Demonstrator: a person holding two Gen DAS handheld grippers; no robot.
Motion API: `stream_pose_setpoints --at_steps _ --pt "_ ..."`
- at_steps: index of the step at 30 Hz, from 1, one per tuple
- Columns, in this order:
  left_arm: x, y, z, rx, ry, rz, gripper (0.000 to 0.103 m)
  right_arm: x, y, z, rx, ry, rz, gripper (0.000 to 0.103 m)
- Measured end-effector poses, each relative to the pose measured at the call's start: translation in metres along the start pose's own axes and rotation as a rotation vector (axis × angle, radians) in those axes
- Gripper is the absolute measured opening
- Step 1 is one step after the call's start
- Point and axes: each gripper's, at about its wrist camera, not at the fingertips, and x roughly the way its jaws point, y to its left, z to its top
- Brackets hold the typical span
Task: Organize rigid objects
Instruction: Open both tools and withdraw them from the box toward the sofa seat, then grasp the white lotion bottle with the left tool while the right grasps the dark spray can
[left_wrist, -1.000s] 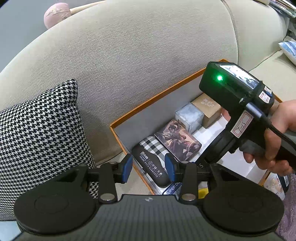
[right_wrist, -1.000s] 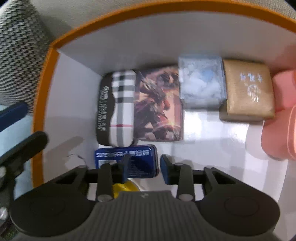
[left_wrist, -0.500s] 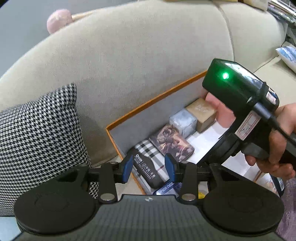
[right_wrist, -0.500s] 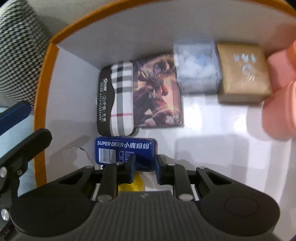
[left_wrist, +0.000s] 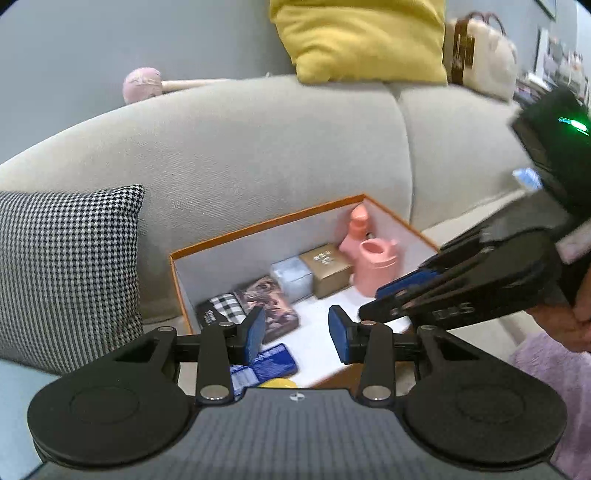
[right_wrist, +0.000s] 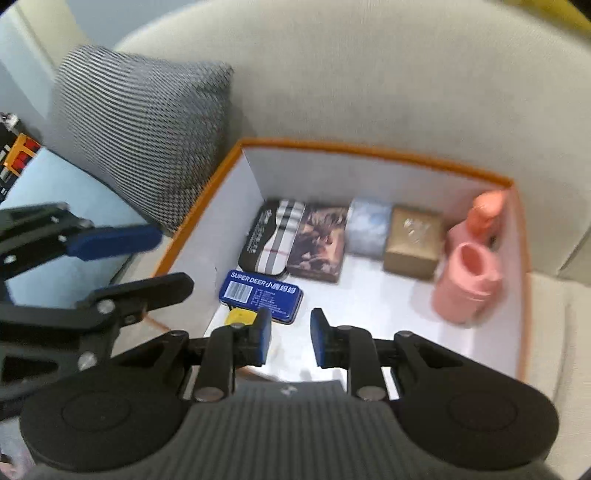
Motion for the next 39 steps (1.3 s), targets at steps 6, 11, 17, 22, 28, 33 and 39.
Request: stream_pose_setpoints --at_steps 6,11,17,22,28,33,39 --pt "-0.023 -0.024 -0.023 -0.074 -0.068 -0.030 0.050 -0.056 -0.001 -0.059 -0.035 -0.162 -0.071 0.031" --pt "-0.017 -0.040 -0.052 -0.179 -0.053 -0.096 0.059 -0.065 -0.009 -0.111 0.048 -0.180 -0.133 0.033" --pt "-0.003 -0.069 -0.085 -0.202 -0.053 -0.046 0.064 -0.059 -0.013 -0.167 0.062 -0.176 -0.269 0.042" --pt "0.016 -0.077 -0.105 -0.274 -0.024 -0.078 0.064 -0.054 -0.018 -0.189 0.025 -0.178 -0.361 0.047" --pt "0.036 -0.076 -0.122 -0.313 0.088 -0.120 0.064 -0.039 -0.050 -0.202 0.184 -0.098 -0.312 0.049" --pt "0.057 -0.078 -0.123 -0.321 0.148 -0.138 0.063 -0.027 -0.062 -0.202 0.246 -0.073 -0.264 0.049" --pt "0.091 -0.082 -0.127 -0.407 0.217 -0.188 0.063 -0.015 -0.076 -0.197 0.301 -0.066 -0.213 0.049"
